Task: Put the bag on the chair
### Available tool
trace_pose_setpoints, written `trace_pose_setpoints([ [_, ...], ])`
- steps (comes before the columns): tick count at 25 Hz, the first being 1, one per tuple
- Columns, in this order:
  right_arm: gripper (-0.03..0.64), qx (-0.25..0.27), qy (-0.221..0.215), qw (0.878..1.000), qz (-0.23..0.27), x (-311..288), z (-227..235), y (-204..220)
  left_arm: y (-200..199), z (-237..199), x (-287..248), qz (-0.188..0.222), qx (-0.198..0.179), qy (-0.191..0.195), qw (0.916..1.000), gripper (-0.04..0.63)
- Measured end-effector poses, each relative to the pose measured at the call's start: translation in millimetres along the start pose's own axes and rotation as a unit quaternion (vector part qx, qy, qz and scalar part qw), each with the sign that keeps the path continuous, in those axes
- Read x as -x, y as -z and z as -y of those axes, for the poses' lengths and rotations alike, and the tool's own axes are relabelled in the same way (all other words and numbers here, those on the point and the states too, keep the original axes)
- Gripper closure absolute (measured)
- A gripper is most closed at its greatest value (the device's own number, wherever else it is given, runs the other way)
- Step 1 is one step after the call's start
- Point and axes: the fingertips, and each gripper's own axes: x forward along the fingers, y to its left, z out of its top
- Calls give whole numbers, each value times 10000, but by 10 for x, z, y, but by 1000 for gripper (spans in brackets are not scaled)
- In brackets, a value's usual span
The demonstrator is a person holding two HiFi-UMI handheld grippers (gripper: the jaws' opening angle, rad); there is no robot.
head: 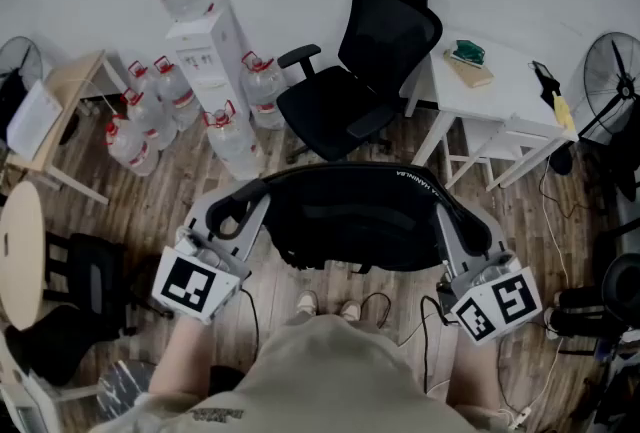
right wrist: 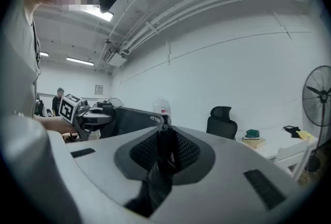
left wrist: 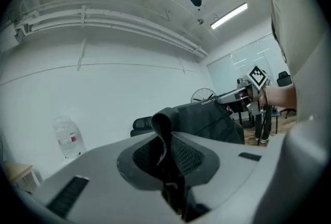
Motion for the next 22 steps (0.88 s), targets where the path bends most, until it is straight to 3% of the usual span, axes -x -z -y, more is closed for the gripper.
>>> trace_pose_setpoints([
  [22, 556, -178, -123, 9998, -53, 388, 482, 224, 21, 570, -316, -315, 98, -94, 9994, 529],
])
